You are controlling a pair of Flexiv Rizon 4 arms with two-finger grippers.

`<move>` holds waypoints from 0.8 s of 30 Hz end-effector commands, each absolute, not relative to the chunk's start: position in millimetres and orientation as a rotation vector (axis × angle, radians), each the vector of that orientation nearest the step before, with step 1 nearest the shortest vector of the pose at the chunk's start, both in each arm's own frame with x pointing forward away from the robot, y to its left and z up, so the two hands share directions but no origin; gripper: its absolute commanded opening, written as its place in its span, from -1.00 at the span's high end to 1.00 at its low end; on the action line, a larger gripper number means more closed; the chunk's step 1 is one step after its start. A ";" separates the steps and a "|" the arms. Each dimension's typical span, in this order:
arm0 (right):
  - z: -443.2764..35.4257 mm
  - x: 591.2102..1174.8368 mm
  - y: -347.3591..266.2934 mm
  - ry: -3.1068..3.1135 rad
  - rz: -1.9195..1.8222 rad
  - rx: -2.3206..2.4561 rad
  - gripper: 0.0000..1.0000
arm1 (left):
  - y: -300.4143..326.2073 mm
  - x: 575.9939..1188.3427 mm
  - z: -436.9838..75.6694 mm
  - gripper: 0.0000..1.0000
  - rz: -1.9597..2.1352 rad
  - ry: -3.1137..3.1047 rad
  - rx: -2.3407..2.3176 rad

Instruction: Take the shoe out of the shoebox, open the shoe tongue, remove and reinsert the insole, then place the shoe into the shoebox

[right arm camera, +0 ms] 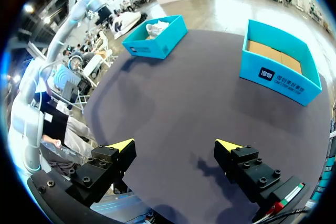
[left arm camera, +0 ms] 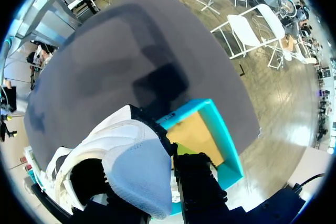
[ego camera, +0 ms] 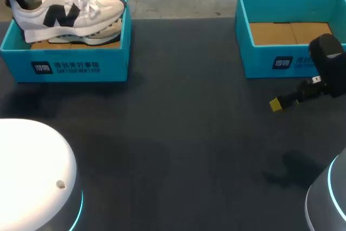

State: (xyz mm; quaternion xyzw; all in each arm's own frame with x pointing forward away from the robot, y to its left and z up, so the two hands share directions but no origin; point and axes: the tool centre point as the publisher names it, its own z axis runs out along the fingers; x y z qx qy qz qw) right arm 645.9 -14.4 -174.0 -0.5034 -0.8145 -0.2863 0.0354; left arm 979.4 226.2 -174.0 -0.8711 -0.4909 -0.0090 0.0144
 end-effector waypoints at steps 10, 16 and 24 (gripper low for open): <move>-174.9 643.9 -14.9 -2.503 -0.883 -1.549 -1.00 | 178.9 919.5 -169.8 1.00 -0.171 -1.540 -2.664; -174.9 643.9 -14.9 -2.503 -0.883 -1.549 -1.00 | 150.3 900.5 -175.7 1.00 -0.151 -1.548 -2.643; -174.9 643.9 -14.9 -2.503 -0.883 -1.549 -1.00 | 107.5 871.9 -182.3 1.00 -0.125 -1.572 -2.606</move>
